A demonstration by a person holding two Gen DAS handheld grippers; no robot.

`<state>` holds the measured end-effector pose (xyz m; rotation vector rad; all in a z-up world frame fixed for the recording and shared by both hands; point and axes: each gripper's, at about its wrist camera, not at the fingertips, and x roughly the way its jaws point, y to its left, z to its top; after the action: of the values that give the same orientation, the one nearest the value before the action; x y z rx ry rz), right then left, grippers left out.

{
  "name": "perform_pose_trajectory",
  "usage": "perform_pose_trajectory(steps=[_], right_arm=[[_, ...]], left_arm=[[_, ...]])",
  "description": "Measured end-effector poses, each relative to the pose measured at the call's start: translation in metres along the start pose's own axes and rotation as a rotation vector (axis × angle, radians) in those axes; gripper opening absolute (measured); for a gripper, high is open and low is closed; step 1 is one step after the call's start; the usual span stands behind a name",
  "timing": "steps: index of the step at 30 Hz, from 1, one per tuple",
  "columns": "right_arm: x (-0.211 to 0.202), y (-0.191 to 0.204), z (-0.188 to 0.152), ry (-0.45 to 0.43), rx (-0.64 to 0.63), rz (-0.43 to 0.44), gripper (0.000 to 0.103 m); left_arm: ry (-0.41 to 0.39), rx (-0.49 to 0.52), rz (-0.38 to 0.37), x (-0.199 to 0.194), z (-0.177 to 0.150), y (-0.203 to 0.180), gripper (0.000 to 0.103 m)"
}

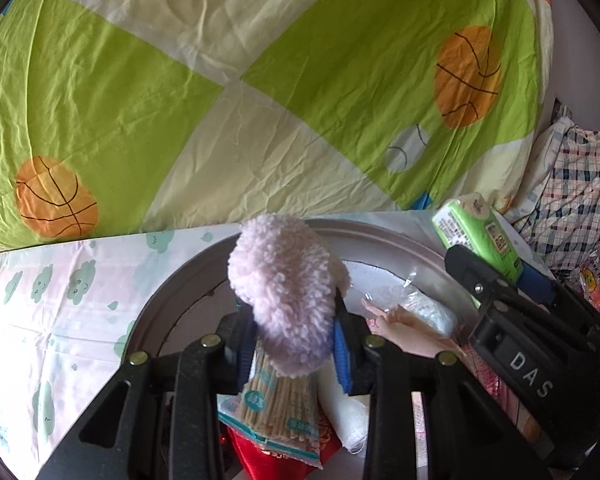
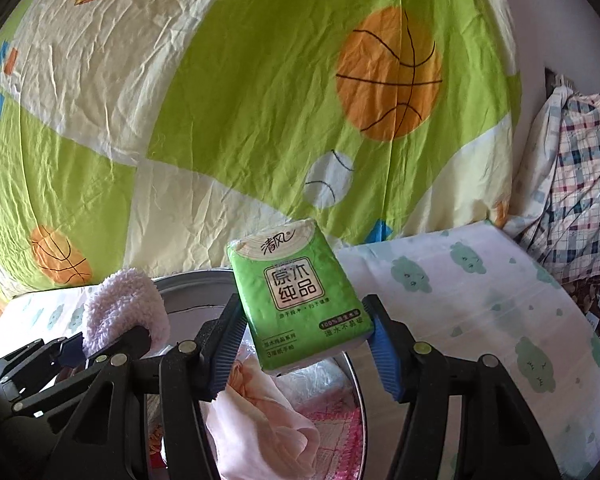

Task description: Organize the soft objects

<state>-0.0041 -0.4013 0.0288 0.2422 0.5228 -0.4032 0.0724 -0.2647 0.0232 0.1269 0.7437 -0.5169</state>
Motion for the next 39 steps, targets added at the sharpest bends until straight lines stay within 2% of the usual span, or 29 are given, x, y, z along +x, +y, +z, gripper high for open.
perform_pose_trajectory(steps=[2,4,5,6,7,8,10,18,22,29,35,39], right_arm=[[0.007,-0.005,0.000,0.048,0.025,0.045,0.062],[0.015,-0.007,-0.001,0.092,0.043,0.090,0.064],[0.017,-0.008,-0.001,0.105,0.045,0.115,0.071],[0.018,-0.010,-0.001,0.110,0.050,0.137,0.076],[0.018,-0.011,-0.001,0.114,0.058,0.150,0.083],[0.017,-0.013,-0.001,0.112,0.071,0.159,0.085],[0.012,-0.017,-0.001,0.085,0.093,0.179,0.088],[-0.004,-0.021,-0.005,0.013,0.140,0.189,0.088],[-0.024,-0.023,-0.015,-0.069,0.164,0.125,0.088],[-0.064,-0.016,-0.039,-0.232,0.174,0.007,0.093],[-0.092,0.003,-0.060,-0.331,0.108,-0.075,0.094],[-0.108,0.012,-0.072,-0.370,0.090,-0.105,0.095]], left_arm=[[0.036,0.013,-0.011,0.005,-0.001,-0.001,0.039],[0.033,0.031,0.006,0.003,-0.001,-0.004,0.064],[0.021,0.046,0.023,0.001,-0.001,-0.007,0.079],[0.008,0.060,0.028,-0.002,-0.001,-0.009,0.086],[-0.005,0.073,0.025,-0.005,-0.001,-0.011,0.098],[-0.021,0.084,0.030,-0.008,-0.001,-0.013,0.103],[-0.049,0.097,0.036,-0.012,-0.001,-0.014,0.103],[-0.060,0.082,0.010,-0.017,0.000,-0.010,0.103],[-0.109,0.091,0.013,-0.030,-0.007,-0.009,0.103],[-0.270,0.117,0.048,-0.061,-0.041,0.004,0.103],[-0.348,0.093,0.080,-0.072,-0.066,0.018,0.103],[-0.357,0.090,0.089,-0.076,-0.075,0.024,0.103]])
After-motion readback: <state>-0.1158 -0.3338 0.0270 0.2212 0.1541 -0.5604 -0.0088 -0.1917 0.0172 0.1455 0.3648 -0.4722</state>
